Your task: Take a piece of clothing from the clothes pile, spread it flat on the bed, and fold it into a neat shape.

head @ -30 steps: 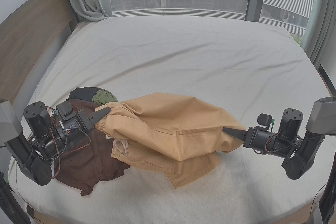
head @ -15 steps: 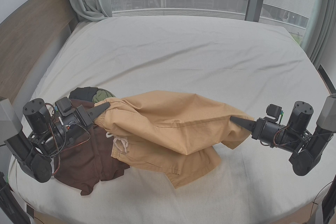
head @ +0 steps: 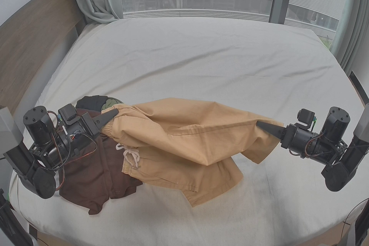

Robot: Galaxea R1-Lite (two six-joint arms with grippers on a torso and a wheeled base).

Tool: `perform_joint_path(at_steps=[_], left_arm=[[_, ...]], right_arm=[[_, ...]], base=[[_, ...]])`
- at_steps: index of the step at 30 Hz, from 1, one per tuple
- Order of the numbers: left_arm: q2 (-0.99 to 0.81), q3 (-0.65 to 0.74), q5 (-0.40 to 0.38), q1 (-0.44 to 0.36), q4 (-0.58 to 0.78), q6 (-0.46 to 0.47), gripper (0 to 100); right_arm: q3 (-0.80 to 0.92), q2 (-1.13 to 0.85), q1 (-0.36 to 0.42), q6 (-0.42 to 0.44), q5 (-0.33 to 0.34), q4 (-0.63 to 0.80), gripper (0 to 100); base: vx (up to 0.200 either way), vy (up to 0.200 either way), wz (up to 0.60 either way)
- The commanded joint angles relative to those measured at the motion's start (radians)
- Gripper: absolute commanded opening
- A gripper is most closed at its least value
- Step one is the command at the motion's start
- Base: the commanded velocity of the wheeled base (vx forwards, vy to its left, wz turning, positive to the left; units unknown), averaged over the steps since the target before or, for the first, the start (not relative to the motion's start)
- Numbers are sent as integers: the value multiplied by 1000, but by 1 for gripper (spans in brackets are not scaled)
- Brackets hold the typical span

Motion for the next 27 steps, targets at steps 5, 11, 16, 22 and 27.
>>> perform_joint_path(at_steps=[5, 11, 16, 22, 27], left_arm=[[-26, -12, 0, 0, -1, -3, 0], [-32, -12, -2, 3, -1, 3, 0], [-36, -12, -2, 5, -1, 6, 0], [-39, -12, -2, 12, -1, 25, 0], [-22, -7, -26, 43, 1, 114, 0]], right_arm=[[0, -44, -13, 1, 1, -1, 0], [1, -78, -17, 7, 3, 1, 0], [0, -102, -21, 12, 4, 1, 0], [-9, -116, -36, 30, 7, 1, 0], [-17, -124, -58, 39, 17, -1, 0]], base=[[0, 0, 0], [0, 0, 0], [0, 0, 0], [0, 0, 0], [0, 0, 0]])
